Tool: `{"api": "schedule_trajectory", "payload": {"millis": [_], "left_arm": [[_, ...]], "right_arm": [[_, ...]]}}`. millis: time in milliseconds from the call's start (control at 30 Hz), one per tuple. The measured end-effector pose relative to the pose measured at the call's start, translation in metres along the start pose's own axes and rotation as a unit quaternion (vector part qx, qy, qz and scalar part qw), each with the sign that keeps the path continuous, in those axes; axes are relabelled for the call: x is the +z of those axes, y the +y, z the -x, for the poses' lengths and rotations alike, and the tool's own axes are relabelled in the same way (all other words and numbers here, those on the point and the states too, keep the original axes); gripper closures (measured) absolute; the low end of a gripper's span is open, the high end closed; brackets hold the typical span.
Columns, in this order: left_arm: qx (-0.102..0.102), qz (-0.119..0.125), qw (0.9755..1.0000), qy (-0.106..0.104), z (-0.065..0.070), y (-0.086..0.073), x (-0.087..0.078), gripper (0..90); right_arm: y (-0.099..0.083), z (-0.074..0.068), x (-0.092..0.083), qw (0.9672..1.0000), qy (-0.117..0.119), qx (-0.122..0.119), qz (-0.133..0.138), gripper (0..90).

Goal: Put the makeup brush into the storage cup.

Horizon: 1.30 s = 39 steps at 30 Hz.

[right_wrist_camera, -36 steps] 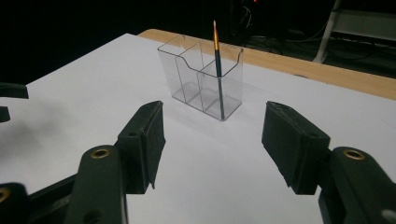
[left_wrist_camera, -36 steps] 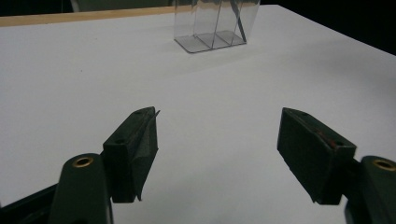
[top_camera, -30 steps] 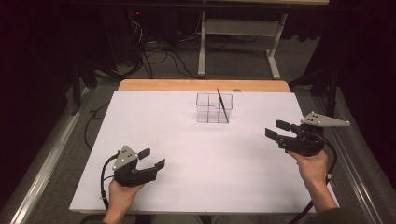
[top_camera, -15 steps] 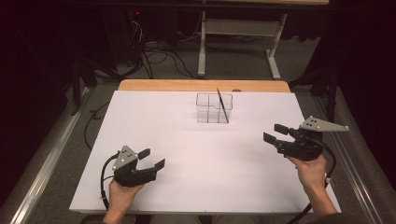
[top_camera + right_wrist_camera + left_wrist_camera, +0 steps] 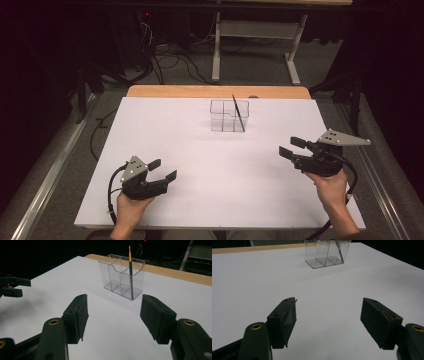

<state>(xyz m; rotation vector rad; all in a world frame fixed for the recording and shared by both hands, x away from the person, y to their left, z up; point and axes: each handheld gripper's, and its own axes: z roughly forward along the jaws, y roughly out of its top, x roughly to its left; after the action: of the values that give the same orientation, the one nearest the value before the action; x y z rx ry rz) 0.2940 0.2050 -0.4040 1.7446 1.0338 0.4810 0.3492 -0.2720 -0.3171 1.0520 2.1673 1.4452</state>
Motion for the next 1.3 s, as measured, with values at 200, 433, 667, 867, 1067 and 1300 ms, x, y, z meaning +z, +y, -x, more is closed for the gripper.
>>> {"api": "schedule_trajectory", "payload": {"millis": [200, 433, 667, 867, 1067, 1300], "left_arm": [[0.000, 0.000, 1.0000, 0.000, 0.000, 0.000, 0.000, 29.3], [0.001, 0.000, 1.0000, 0.000, 0.000, 0.000, 0.000, 29.3], [0.001, 0.000, 1.0000, 0.000, 0.000, 0.000, 0.000, 29.3], [0.000, 0.000, 1.0000, 0.000, 0.000, 0.000, 0.000, 29.3], [0.001, 0.000, 1.0000, -0.001, 0.001, 0.000, 0.000, 29.3], [0.002, -0.001, 1.0000, -0.001, 0.001, 0.000, 0.000, 29.3]], "right_arm": [[-0.003, -0.003, 0.001, 1.0000, 0.005, 0.000, 0.000, 41.1], [-0.007, -0.006, 0.001, 0.9999, 0.010, 0.005, 0.003, 41.1], [-0.012, -0.009, 0.003, 0.9999, 0.015, 0.007, 0.003, 41.1], [-0.015, -0.010, 0.003, 0.9998, 0.017, 0.007, 0.000, 41.1], [-0.019, -0.011, 0.005, 0.9998, 0.019, 0.010, 0.000, 41.1], [-0.023, -0.015, 0.007, 0.9997, 0.024, 0.009, -0.003, 41.2]]}}
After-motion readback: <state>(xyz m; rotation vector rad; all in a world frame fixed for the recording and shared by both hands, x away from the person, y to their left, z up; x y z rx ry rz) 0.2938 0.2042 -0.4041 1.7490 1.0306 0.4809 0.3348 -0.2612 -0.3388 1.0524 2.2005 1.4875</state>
